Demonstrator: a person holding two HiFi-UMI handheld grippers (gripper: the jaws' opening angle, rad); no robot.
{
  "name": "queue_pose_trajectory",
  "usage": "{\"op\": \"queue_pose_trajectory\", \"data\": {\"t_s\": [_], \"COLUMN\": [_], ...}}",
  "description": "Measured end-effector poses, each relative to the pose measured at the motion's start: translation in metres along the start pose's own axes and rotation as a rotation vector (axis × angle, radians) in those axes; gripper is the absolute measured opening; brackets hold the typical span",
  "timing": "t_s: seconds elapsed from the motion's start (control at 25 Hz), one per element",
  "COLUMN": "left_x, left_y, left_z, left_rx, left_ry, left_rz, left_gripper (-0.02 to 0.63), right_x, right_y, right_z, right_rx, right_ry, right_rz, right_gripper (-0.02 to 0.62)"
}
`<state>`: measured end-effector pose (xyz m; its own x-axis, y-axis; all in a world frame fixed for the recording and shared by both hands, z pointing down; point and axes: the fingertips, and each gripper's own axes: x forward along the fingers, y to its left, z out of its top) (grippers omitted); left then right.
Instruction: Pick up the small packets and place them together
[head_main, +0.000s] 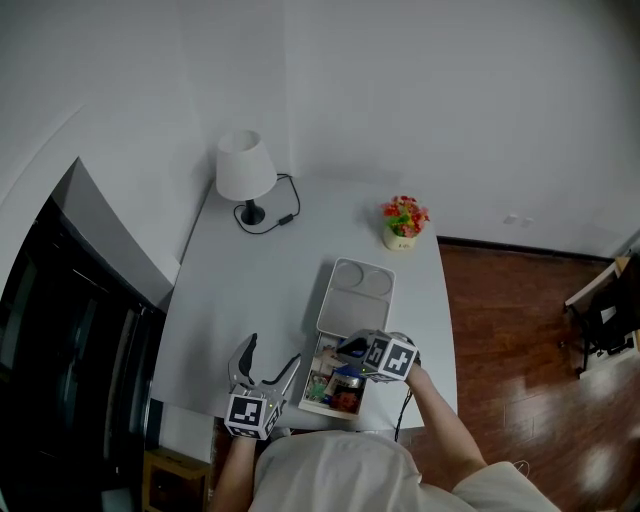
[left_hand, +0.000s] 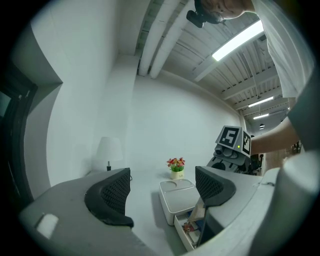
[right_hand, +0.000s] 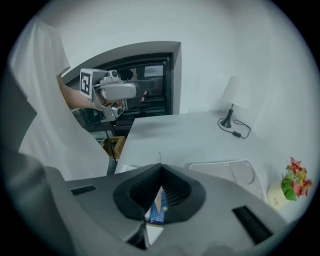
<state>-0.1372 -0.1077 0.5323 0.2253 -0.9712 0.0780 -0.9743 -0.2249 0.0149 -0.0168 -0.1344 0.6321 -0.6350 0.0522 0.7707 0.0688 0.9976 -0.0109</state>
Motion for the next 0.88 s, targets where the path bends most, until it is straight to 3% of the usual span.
{"op": "queue_pose_trajectory", "data": {"t_s": [0.28, 0.68, 0.88], "left_x": [0.008, 0.013, 0.013], "left_y": [-0.007, -0.006, 0.001], "left_z": [0.004, 0.003, 0.0], "left_rx": [0.002, 0.005, 0.011], "left_ry": [-0.004, 0.011, 0.026], "left_rz": [-0.021, -0.018, -0.001], "left_gripper": [0.399, 0.399, 0.399], "right_x": [-0.022, 0.017, 0.04], "right_y": [-0.051, -0.094, -0.126], "right_z": [-0.004, -0.002, -0.016], "right_rx": [0.011, -0.057, -0.064], "right_ry": [0.007, 0.162, 0.241], "right_rz": [-0.062, 0.024, 0.008], "right_gripper": [0.005, 0.005, 0.005]}}
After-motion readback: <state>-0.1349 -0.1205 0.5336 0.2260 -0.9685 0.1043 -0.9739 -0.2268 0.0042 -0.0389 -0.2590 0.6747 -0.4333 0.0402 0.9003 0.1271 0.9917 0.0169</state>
